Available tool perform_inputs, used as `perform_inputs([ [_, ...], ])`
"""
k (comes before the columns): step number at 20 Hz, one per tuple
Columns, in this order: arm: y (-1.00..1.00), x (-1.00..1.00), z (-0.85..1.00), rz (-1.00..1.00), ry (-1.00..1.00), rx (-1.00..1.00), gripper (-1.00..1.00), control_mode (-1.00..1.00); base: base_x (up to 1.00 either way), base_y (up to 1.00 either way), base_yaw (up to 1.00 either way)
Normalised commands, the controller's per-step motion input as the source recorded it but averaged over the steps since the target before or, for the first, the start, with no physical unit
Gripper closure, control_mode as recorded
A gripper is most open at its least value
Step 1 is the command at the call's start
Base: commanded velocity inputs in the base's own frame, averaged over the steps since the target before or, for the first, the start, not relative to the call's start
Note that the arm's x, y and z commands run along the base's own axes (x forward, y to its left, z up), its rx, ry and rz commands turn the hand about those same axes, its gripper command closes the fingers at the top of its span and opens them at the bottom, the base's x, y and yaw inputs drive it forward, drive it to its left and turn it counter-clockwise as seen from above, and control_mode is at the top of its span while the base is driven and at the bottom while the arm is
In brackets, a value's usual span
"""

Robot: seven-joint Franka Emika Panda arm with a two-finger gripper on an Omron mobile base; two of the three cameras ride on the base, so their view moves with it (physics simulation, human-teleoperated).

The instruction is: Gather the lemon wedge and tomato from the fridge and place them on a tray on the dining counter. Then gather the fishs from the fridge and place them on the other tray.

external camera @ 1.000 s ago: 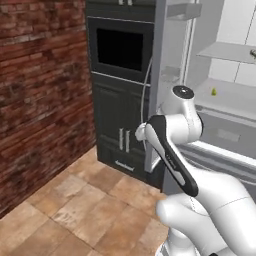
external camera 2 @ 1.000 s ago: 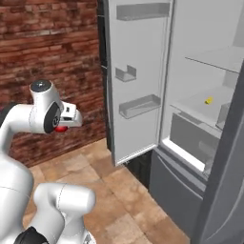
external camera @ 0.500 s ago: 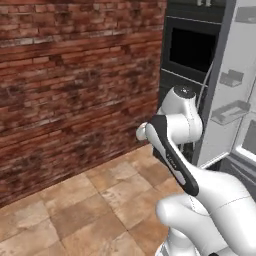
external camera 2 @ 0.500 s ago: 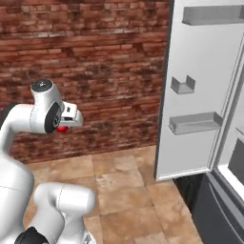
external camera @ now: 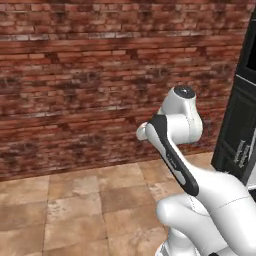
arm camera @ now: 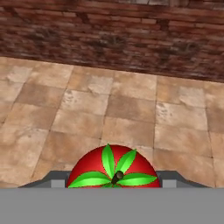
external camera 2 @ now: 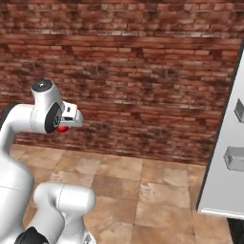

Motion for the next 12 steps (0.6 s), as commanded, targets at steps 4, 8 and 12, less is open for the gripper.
perform_inputs([
  [4,0.0,0.0,0.0,0.0,0.0,0.0,1.0,1.0,0.29,0.0,0.66],
  [8,0.0,0.0,0.0,0.0,0.0,0.0,1.0,1.0,0.4,0.0,0.66],
  [12,0.0,0.0,0.0,0.0,0.0,0.0,1.0,1.0,0.39,0.0,0.64],
])
